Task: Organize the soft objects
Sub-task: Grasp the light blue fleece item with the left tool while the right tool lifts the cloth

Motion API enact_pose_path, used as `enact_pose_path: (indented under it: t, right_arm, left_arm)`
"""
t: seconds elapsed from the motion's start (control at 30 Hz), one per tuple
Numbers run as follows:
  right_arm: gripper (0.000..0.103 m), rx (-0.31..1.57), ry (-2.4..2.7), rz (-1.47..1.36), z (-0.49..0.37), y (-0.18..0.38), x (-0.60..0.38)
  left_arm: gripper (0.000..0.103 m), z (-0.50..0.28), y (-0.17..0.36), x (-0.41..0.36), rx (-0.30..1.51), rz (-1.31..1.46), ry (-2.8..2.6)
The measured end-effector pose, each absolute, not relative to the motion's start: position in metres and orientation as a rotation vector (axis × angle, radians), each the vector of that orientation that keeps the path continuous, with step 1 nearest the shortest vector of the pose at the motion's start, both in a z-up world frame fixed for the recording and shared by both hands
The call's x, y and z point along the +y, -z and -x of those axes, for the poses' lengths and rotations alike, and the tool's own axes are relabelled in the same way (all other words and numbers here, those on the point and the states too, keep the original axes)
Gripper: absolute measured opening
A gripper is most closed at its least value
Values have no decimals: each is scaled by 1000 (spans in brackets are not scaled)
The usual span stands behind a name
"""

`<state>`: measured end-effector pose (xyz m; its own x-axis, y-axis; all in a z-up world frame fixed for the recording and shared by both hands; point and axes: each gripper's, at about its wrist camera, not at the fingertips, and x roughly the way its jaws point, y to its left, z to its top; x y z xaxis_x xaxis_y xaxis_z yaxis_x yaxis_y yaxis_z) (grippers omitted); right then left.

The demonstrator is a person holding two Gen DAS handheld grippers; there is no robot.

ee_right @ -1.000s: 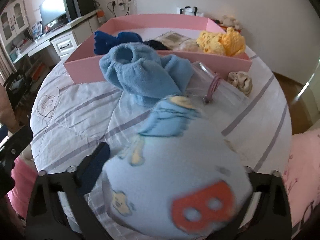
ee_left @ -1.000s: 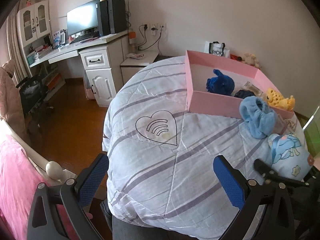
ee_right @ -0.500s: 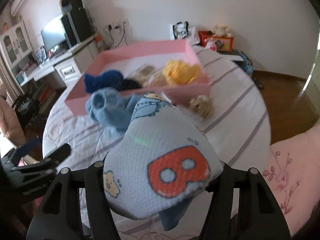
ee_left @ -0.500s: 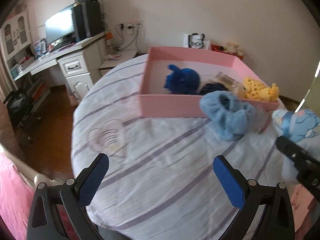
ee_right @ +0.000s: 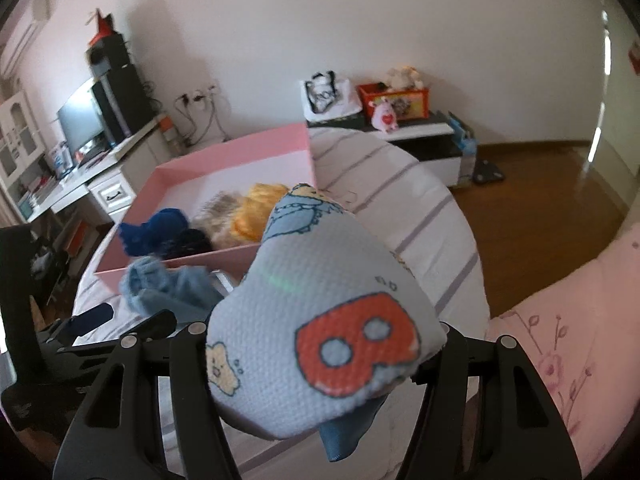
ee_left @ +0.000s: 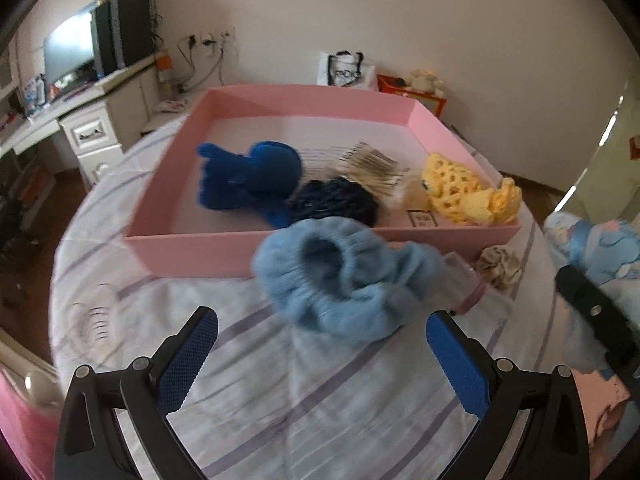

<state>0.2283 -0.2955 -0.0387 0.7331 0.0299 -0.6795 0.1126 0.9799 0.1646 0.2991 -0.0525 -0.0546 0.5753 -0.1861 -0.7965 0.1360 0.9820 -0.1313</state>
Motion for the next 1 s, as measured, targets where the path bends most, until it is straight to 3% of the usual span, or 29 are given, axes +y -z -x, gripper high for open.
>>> enact_pose_path:
  t: [0.5, 0.53, 0.6, 0.67, 0.77, 1.0]
  right_arm:
    - [59, 824, 64, -227, -262, 76, -306]
    - [59, 825, 64, -228, -262, 78, -307]
    - [59, 827, 64, -225, -261, 79, -305]
    - [59, 828, 65, -224, -260, 79, -305]
    - [59, 828, 67, -225, -258, 77, -306]
    - [59, 826, 71, -226, -255, 72, -305]
  left_arm:
    - [98, -357, 91, -71, 986, 117, 152]
    - [92, -357, 92, -73, 979, 94, 133]
    - [68, -355, 94, -79, 961, 58, 134]
    - [38, -352, 93, -84, 946, 47, 186]
    - [26, -346, 94, -92, 934, 18, 208]
    - [21, -332, 89, -87, 925, 4, 221]
